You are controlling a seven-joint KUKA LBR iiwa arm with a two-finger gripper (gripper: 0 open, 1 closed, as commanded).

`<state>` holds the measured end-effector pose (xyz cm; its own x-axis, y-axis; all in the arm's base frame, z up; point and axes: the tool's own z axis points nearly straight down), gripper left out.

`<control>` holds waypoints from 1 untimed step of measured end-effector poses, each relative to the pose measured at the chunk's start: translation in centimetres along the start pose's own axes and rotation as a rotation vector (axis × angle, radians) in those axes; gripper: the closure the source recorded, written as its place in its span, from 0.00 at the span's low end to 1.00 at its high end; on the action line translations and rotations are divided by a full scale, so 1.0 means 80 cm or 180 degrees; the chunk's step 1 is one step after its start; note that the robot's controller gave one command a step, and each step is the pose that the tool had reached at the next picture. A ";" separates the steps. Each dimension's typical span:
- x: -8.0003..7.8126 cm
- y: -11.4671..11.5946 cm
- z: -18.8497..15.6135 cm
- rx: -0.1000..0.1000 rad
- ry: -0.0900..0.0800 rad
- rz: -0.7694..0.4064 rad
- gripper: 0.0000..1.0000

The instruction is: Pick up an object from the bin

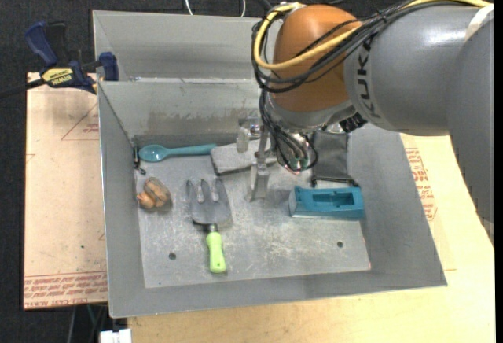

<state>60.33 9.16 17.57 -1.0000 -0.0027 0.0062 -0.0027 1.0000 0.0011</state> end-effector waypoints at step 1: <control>-0.002 0.000 -0.006 -0.0002 -0.0025 0.0006 0.00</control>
Offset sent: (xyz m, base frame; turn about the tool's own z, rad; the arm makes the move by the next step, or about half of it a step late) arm -0.0295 -0.0562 -0.0010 0.0195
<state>60.48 9.13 18.08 -1.0000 -0.0009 -0.0016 -0.0009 1.0000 0.0018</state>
